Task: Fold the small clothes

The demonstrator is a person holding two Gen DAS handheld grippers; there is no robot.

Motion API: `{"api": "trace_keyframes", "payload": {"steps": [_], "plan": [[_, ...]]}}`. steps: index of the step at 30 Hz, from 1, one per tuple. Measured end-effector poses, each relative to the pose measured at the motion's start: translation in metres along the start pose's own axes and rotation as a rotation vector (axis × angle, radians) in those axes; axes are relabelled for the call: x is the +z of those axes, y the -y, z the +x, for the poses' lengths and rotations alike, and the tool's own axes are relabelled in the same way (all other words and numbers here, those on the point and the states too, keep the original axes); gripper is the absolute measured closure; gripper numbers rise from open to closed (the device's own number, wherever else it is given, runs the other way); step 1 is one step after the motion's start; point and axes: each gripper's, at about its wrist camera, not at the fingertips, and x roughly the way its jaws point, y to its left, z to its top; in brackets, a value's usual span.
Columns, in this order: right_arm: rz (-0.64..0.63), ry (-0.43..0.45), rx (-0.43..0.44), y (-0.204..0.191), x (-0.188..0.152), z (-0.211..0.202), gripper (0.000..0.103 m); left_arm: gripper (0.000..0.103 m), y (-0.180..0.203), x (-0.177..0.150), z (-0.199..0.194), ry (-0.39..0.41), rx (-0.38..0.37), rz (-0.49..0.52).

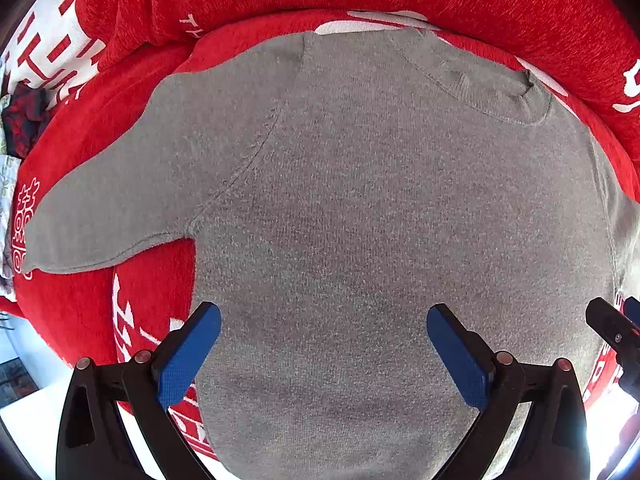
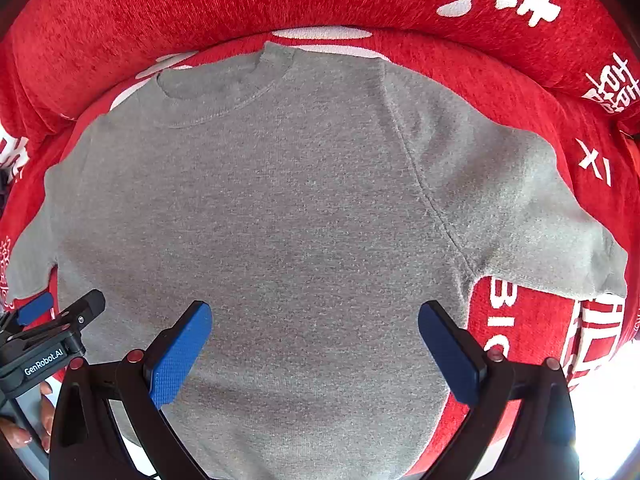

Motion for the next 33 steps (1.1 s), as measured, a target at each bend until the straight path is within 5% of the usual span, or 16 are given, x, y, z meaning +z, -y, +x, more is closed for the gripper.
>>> {"api": "trace_keyframes", "payload": {"steps": [33], "plan": [[-0.007, -0.004, -0.002, -0.014, -0.003, 0.001, 0.0, 0.0, -0.04, 0.0, 0.007, 0.003, -0.011, -0.022]]}}
